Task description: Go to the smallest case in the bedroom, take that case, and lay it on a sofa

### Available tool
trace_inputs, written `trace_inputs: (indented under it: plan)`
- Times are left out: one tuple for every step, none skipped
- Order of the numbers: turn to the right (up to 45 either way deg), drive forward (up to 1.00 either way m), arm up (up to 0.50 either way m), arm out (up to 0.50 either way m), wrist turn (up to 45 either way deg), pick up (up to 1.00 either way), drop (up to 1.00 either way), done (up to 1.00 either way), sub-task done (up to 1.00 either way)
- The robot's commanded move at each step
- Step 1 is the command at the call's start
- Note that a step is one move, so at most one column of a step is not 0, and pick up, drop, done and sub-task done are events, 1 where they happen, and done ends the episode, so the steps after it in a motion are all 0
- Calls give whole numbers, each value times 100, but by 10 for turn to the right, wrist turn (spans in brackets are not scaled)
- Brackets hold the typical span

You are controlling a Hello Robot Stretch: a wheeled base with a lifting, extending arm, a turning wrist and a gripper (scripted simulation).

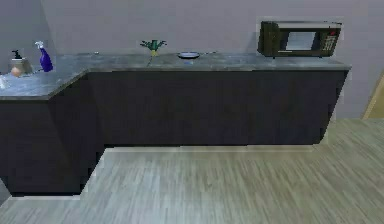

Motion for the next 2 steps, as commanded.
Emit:
trace_inputs:
  plan:
    - [0,45,0,0,0,0,0,0,0]
    - [150,0,0,0,0,0,0,0,0]
